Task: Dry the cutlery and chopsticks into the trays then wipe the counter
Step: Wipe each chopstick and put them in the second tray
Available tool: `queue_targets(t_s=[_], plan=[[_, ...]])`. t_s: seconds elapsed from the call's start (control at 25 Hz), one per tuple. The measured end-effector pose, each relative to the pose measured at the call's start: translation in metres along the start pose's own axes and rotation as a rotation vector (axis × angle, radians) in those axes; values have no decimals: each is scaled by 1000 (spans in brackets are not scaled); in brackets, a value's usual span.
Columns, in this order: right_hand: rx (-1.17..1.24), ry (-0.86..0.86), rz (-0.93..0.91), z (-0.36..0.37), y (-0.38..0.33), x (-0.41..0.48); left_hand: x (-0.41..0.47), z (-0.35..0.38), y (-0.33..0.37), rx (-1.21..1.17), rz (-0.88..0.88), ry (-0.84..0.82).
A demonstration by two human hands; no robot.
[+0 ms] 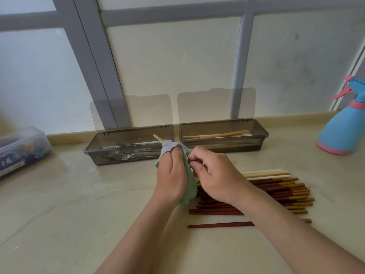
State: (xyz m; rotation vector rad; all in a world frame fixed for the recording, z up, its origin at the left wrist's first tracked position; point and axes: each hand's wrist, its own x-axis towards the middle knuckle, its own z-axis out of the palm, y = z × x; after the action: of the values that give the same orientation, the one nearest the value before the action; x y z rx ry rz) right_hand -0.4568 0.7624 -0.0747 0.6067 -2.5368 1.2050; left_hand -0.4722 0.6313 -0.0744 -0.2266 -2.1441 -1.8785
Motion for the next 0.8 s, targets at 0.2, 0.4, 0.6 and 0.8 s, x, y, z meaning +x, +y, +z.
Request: queue_targets(t_s=[0.2,0.4,0.6,0.8], plan=[[16,-160,169,-19,3,0,8,-11,7,-41,-21,121],[-89,-286,179,-27,13,-2,19,-22,3,-173,-174,317],[9,-160,121,-3,2,3,3,1,-1,37,-22,42],[139,-302,315,-20,2,-2,13,-7,-10,12,-22,54]])
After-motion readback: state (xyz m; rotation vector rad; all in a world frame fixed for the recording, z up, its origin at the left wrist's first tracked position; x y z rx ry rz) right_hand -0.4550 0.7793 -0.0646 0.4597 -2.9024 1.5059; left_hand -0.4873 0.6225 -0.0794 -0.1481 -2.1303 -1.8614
